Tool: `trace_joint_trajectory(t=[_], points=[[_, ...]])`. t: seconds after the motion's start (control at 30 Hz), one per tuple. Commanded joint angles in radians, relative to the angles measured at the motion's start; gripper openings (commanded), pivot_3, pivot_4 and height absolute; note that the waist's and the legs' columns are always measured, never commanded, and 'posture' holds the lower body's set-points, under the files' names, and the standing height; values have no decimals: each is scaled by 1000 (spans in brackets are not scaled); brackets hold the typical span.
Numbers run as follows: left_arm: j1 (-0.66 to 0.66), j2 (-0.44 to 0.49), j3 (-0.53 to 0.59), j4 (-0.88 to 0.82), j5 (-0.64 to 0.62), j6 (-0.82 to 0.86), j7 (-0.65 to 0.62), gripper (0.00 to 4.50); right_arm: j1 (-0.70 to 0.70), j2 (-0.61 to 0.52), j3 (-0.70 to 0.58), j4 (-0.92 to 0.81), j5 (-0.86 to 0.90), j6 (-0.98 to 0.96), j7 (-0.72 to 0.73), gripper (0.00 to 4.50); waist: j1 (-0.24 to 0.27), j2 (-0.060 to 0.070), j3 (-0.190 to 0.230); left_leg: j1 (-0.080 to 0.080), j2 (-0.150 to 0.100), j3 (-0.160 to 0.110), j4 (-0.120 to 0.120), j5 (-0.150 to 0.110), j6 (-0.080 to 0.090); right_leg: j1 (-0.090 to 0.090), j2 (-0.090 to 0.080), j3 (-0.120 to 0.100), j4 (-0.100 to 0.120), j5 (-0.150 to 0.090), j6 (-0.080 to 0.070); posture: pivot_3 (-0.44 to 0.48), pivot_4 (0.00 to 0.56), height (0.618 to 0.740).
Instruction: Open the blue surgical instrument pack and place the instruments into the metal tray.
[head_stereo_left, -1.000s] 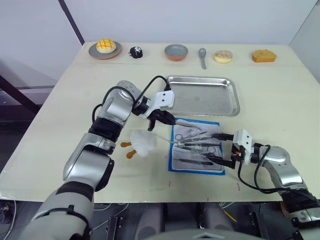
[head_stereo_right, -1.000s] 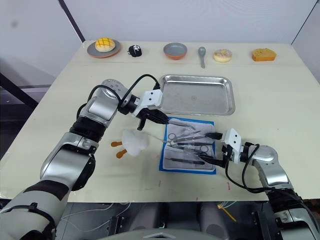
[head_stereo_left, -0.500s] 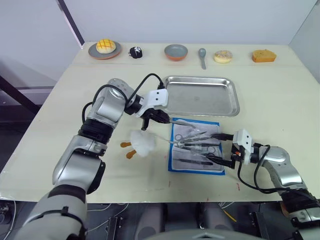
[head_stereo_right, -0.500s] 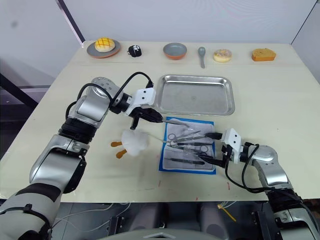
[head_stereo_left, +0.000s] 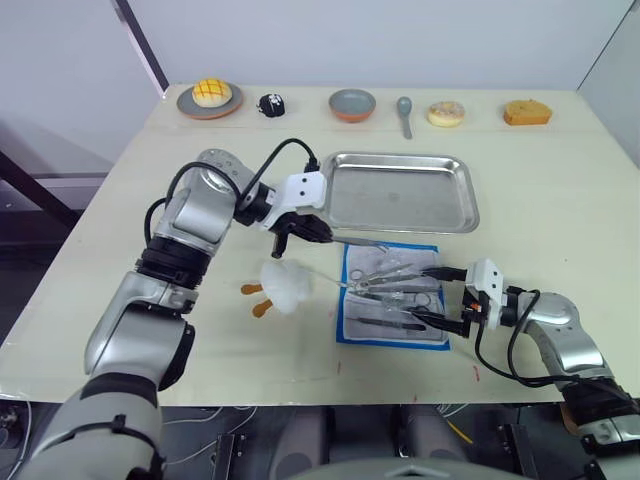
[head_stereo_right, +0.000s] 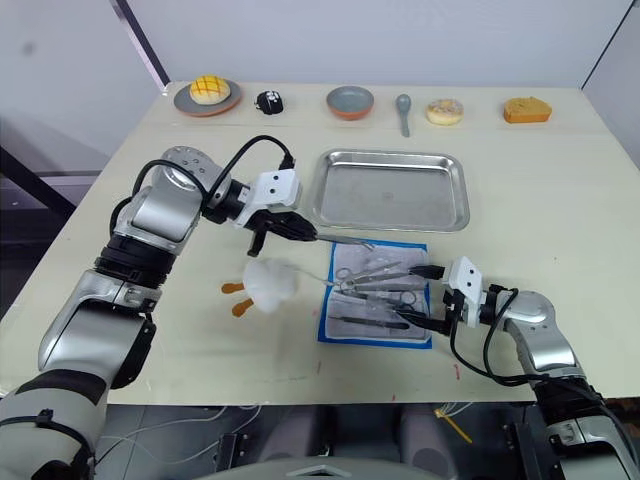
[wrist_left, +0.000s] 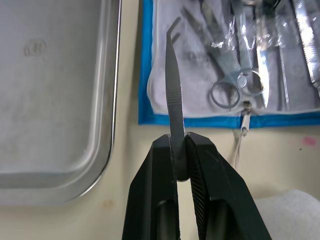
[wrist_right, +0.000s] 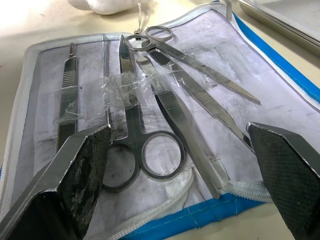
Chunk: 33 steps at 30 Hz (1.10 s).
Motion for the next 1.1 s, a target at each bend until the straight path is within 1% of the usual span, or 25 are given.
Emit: trace_joint_trajectory(t=[0.03, 0.2, 0.37, 0.43, 0.53, 0.6, 0.7, 0.73, 0.8, 0.9, 0.93, 1.0, 1.07, 1.1], points=[[-14, 30, 21, -43, -23, 9, -14, 59, 45, 4, 71, 83, -72, 39, 2, 4500, 0, 0, 0, 0, 0, 0, 0, 0, 0, 0, 0, 0, 0, 0, 0, 0, 150, 740], [-29, 30, 42, -35, -48, 22, 7, 59, 47, 5, 70, 84, -71, 38, 1, 4500, 0, 0, 0, 1, 0, 0, 0, 0, 0, 0, 1, 1, 0, 0, 0, 0, 150, 740], [-38, -23, 103, -40, -126, 110, 61, 59, 48, 3, 69, 86, -72, 36, 1, 4500, 1, -1, 0, 1, 0, 0, 0, 0, 0, 0, 1, 1, 0, 0, 0, 0, 150, 740], [-31, -61, 147, -59, -179, 167, 105, 59, 51, 2, 68, 83, -71, 36, 0, 4500, 1, -1, 0, 1, 0, 0, 0, 0, 0, 0, 1, 1, 0, 0, 0, 0, 150, 740], [-23, -126, 223, -75, -238, 223, 217, 59, 55, 0, 66, 80, -70, 37, -1, 4500, 1, -1, -1, 1, 1, 0, 0, 0, 0, 0, 1, 1, 0, 0, 0, 0, 150, 740], [-30, -180, 272, -72, -252, 235, 334, 59, 56, -1, 66, 79, -70, 38, -1, 4500, 1, -1, -1, 1, 1, 0, 0, 0, 0, 0, 0, 1, 0, 0, 0, 0, 150, 740], [-26, -241, 312, -90, -261, 229, 465, 59, 58, -2, 65, 79, -69, 38, -2, 4500, 2, -2, -1, 1, 1, -1, 0, 0, 0, 0, 0, 2, 0, 0, 0, 0, 150, 740], [-17, -272, 325, -114, -258, 251, 539, 59, 58, -1, 66, 80, -70, 37, -2, 4500, 3, -2, -1, 1, 1, -1, 0, 0, 0, 0, 0, 2, 0, 0, 0, 0, 150, 740], [-2, -311, 334, -155, -253, 297, 638, 59, 57, 1, 67, 82, -72, 35, -4, 4500, 3, -2, -2, 1, 1, -2, 0, 0, -1, 0, 0, 3, 0, 0, 0, 0, 150, 740], [17, -338, 321, -186, -248, 358, 713, 59, 55, 3, 68, 84, -72, 35, -4, 4500, 3, -2, -2, 2, 1, -2, -1, 1, -3, 0, 0, 3, 1, 0, 0, 0, 150, 740], [22, -355, 324, -194, -245, 384, 757, 59, 55, 4, 69, 83, -72, 35, -5, 4500, 3, -2, -2, 2, 1, -2, -1, 2, -4, 0, 0, 3, 1, 0, 0, 0, 150, 740], [30, -388, 319, -177, -205, 352, 858, 59, 60, 3, 70, 79, -72, 35, -6, 4500, 4, -3, -2, 2, 1, -2, -1, 2, -4, 0, 0, 4, 0, 0, 0, 0, 150, 740], [36, -456, 348, -160, -179, 299, 1005, 59, 62, 2, 71, 76, -72, 35, -6, 4500, 5, -3, -2, 2, 1, -2, -1, 2, -5, 0, 0, 4, 0, 0, 0, 0, 150, 740], [43, -481, 358, -162, -178, 295, 1048, 59, 61, 2, 70, 75, -71, 36, -7, 4500, 6, -4, -3, 2, 1, -2, -1, 2, -5, 0, 0, 4, 0, 0, 0, 0, 150, 740]])
